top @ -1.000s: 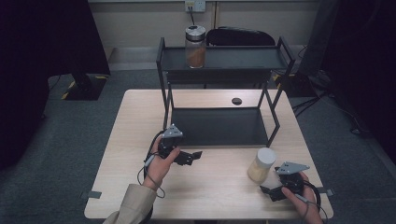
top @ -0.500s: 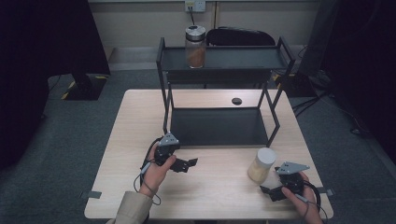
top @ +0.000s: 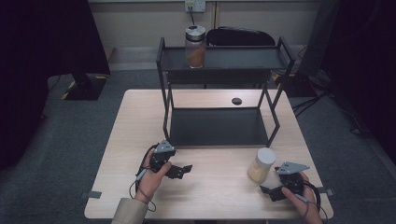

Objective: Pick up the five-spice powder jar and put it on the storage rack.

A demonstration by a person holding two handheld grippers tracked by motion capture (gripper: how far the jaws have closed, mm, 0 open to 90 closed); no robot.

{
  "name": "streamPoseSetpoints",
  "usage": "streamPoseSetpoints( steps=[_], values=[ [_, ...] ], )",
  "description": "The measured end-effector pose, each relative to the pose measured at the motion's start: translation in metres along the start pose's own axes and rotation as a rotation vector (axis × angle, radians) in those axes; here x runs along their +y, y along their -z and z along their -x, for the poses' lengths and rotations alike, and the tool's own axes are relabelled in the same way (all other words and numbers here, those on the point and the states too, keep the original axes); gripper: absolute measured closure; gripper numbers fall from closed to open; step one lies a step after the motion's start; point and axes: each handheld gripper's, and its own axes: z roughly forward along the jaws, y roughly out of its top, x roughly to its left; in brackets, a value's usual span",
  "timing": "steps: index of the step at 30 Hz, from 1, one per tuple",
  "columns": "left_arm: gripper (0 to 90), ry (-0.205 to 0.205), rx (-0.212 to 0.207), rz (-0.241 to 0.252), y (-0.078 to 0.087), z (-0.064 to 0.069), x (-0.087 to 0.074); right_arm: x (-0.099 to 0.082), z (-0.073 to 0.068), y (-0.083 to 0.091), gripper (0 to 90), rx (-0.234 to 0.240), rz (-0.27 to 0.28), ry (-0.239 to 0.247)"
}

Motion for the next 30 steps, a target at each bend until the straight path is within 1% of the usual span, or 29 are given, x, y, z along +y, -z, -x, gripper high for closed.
streamPoseSetpoints(
  steps=[5, 10, 13, 17, 21, 24, 30],
  values=[
    [1.8, 0.007, 0.002, -0.004, 0.002, -0.002, -0.006, 0.0, 0.0, 0.0, 0.0, 0.0, 0.0, 0.0],
    [1.7, 0.012, 0.015, -0.014, 0.004, -0.003, -0.012, 0.0, 0.0, 0.0, 0.0, 0.0, 0.0, 0.0],
    [1.8, 0.003, 0.028, -0.023, 0.006, -0.002, -0.014, 0.0, 0.0, 0.0, 0.0, 0.0, 0.0, 0.0],
    [1.7, -0.003, 0.032, -0.036, 0.007, -0.003, -0.017, 0.0, 0.0, 0.0, 0.0, 0.0, 0.0, 0.0],
    [1.8, 0.001, 0.039, -0.042, 0.009, -0.003, -0.021, 0.0, 0.0, 0.0, 0.0, 0.0, 0.0, 0.0],
    [1.8, -0.006, 0.048, -0.05, 0.01, -0.004, -0.023, 0.0, 0.0, 0.0, 0.0, 0.0, 0.0, 0.0],
    [1.8, 0.001, 0.057, -0.06, 0.014, -0.006, -0.029, 0.0, 0.0, 0.0, 0.0, 0.0, 0.0, 0.0]
  ],
)
